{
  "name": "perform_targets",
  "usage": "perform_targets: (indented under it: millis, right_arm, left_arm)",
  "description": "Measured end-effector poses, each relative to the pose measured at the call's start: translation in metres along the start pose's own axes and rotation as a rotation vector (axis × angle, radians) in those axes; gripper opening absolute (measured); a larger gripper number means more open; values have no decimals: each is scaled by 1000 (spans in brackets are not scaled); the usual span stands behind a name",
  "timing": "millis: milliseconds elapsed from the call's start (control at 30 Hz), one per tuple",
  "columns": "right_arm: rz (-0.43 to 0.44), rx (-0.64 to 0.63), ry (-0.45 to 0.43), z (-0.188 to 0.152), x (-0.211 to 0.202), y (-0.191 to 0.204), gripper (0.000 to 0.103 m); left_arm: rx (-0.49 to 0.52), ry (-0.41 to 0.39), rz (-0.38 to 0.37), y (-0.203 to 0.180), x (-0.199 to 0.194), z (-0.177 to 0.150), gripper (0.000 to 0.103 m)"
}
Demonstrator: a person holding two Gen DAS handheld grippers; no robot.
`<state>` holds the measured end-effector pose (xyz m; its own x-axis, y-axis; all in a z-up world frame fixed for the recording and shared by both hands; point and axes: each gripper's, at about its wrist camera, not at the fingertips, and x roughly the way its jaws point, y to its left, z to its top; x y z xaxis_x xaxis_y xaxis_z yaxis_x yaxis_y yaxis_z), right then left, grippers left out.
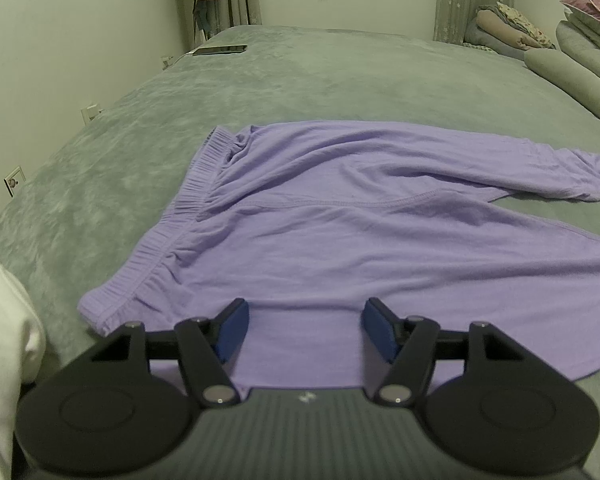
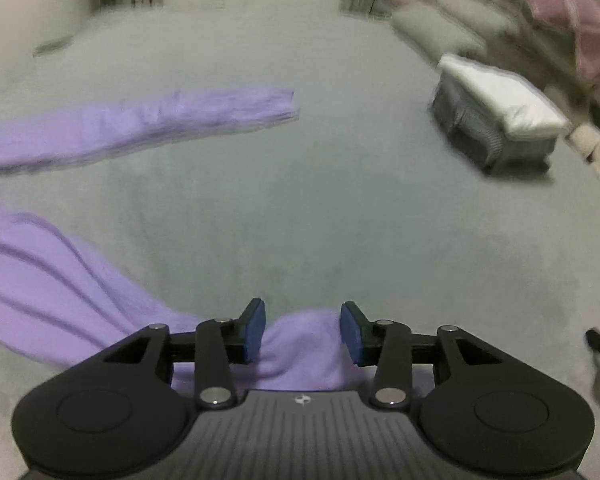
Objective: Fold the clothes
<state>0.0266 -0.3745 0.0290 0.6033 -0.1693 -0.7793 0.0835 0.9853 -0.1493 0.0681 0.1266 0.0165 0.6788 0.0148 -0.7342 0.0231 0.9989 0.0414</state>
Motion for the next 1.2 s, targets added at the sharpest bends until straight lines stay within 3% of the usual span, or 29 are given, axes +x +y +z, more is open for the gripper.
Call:
perform_targets:
  millis: [67,300,533,667,767,900,1100,1200]
  right_arm:
    - [8,-5,6,-2,-1,-2,5]
    - [-114,48,-222,3,-29,-7,4]
    - [-177,9,-170,4,-10,4,4]
    - [-255,-20,-140,3,-4,9,4]
    - [-168,-101,-39,-3,0,18,4]
    - [-117,-117,-1,-6,-9,18,4]
    - [-67,-116,2,-6,-14,14,10]
    - [-72,-81,-20,-4,-15,12,19]
  left_arm:
    - [2,-1,1,0,0,0,62]
    - [5,-1,2,0,0,0,63]
    - [5,-1,2,-1,0,0,63]
    - [6,-2,2,-1,1,0,64]
    - [8,-2,4,-2,2,0,65]
    - [13,-3,5,-2,2,0,66]
    - [12,-3,4,-2,2,0,67]
    - [12,-3,3,-3,2,0,67]
